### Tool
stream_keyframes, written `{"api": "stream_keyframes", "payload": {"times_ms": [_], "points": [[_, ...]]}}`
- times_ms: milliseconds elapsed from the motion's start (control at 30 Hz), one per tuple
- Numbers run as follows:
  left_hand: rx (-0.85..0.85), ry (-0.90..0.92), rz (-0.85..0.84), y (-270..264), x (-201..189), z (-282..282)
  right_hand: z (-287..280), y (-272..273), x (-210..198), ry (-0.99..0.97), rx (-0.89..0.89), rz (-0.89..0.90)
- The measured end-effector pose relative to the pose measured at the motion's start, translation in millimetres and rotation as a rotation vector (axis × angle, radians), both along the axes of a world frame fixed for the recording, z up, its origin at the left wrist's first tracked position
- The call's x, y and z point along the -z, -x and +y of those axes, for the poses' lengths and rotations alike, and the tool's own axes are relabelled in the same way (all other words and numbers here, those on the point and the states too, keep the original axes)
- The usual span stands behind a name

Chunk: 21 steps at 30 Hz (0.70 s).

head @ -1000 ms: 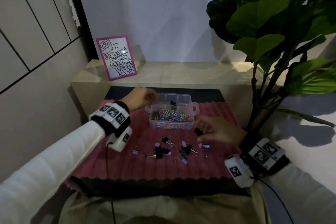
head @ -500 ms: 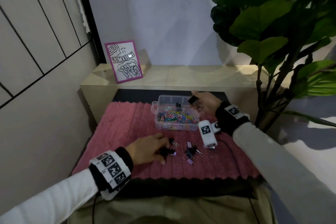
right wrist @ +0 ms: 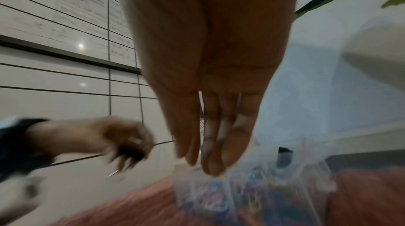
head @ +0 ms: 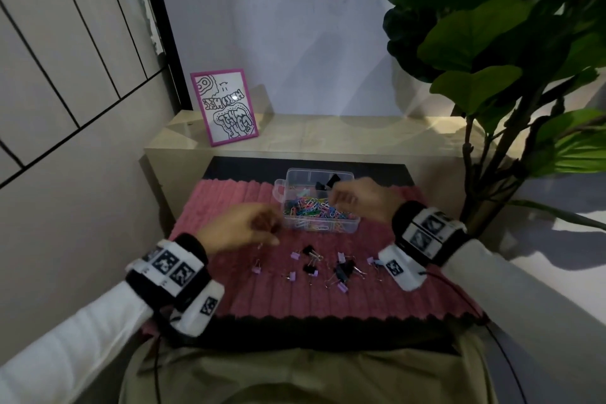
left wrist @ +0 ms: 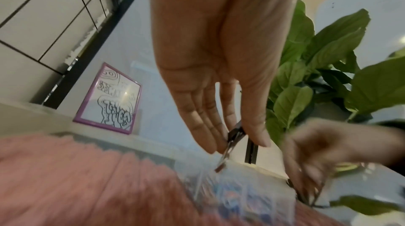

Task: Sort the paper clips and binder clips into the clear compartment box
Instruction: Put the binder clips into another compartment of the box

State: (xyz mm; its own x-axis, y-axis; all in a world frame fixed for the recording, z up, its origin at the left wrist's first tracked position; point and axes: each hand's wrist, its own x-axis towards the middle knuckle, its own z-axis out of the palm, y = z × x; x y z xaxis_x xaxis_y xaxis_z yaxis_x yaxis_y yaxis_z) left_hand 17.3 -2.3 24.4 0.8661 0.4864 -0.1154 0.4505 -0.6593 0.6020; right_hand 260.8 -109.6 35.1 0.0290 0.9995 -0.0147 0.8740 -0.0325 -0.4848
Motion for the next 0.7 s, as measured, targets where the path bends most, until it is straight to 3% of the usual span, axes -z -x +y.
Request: {"api": "stream_keyframes", "payload": {"times_ms": [133,233,300,533,700], "points": [[-0.072,-0.016,-0.066,-19,-27,24,-33,15,18,0.302,-0.202,-0.096],[-0.069,-0.018,-0.151,-48,-38,38,-40,20,40,0.353,-0.22,-0.283],[-0.07,-0.075,-0.171,-71,-41,41,-41,22,48,0.323,-0.22,-0.305],[-0.101,-0.306,-0.071,-136,-33,62,-46,23,51,0.227,-0.218,-0.052],[-0.024,-0.238,0.091,-128,-14,65,-51,10,55,0.126,-0.097,0.136]]}}
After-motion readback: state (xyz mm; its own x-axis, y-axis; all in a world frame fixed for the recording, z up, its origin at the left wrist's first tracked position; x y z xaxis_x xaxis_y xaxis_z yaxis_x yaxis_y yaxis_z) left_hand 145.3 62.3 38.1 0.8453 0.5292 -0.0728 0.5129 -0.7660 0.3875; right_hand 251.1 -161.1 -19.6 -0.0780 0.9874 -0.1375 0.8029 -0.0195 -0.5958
